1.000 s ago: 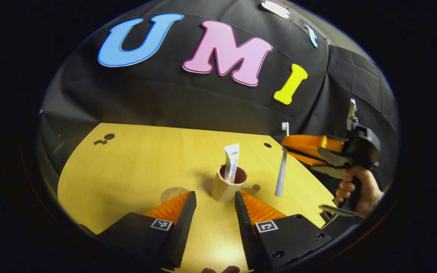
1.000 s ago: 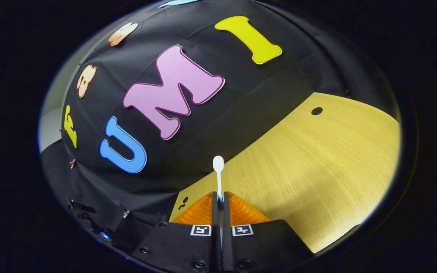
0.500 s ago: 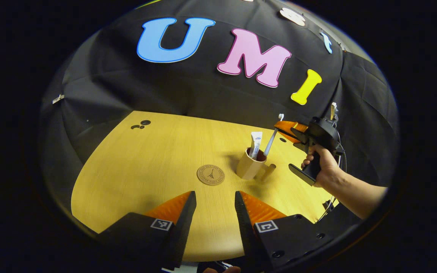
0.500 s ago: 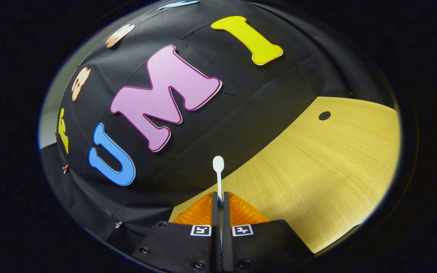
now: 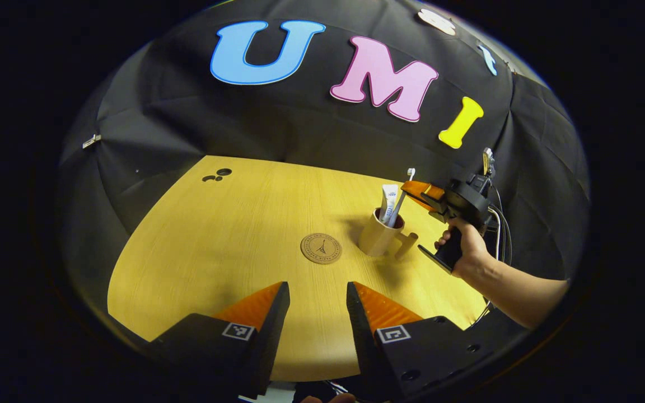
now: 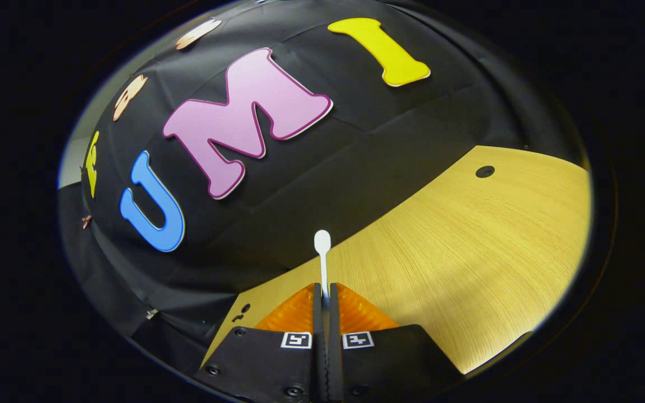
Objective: Put the toothbrush and toothpaste on the desktop into the cup, then pick up the cup and place it on the coaster on the desktop.
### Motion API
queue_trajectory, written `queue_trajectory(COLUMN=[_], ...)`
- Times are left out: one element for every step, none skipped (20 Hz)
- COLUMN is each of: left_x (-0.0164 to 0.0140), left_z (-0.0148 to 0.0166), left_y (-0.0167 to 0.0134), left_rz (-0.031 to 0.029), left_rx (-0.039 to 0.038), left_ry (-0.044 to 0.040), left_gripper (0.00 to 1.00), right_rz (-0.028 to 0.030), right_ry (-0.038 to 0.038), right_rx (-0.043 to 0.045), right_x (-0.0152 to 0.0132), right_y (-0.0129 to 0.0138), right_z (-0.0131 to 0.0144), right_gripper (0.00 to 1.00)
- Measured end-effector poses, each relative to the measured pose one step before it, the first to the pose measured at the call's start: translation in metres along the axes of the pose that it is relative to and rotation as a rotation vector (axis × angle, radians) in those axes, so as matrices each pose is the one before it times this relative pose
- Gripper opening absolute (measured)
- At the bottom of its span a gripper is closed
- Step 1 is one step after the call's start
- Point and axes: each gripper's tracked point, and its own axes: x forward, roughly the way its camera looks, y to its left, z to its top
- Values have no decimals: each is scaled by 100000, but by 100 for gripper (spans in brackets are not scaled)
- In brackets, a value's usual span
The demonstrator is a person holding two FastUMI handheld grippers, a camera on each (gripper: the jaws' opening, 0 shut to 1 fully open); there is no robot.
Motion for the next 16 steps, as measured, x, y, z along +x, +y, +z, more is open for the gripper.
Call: queue_trajectory(left_x=[163, 92, 253, 140, 261, 133, 141, 118, 184, 214, 146, 50, 57, 127, -61, 50], left_z=[-41, 37, 63, 169, -4, 140, 180, -3, 220, 153, 85, 28, 66, -19, 153, 9], left_y=[-60, -144, -104, -166, -97, -166, -126, -204, -116, -149, -24, -45, -66, -107, -69, -75], left_rz=[95, -192, -190, -164, -200, -271, -356, -376, -356, -243, -170, -136, -146, -242, -72, -40], left_rx=[664, 642, 550, 322, 51, -117, -103, 22, 110, 115, 27, -14, -65, -59, -16, -119], left_ry=[70, 67, -69, -46, 116, -83, -90, -163, -217, -210, -220, -16, -123, -186, -413, -196], left_gripper=[65, 65, 64, 64, 64, 64, 64, 65, 65, 64, 64, 64, 64, 64, 64, 64], right_rz=[-611, -764, -25, -141, -400, -171, -136, 314, 322, -497, 132, -7, -155, 209, 428, 421], right_ry=[607, 807, 698, 462, -459, 409, 537, 576, 517, 693, 715, 804, 1163, 1009, 1191, 1378], right_rx=[-618, -202, 455, 650, 570, 178, 99, -300, -936, -1018, -418, 93, 138, 54, -35, -437], right_x=[-7, -16, -35, -252, 19, -295, -159, -239, -302, -395, -350, -536, -347, -462, -423, -475], right_y=[-191, -203, -96, -43, -122, -124, -101, -19, -85, -157, -146, -86, -115, -54, 113, 55], right_z=[-488, -362, -291, -288, 70, -83, -1, -121, 64, -122, 16, -3, -201, -290, -204, -421], right_gripper=[5, 5, 6, 6, 7, 7, 7, 7, 8, 8, 9, 10, 12, 13, 15, 15])
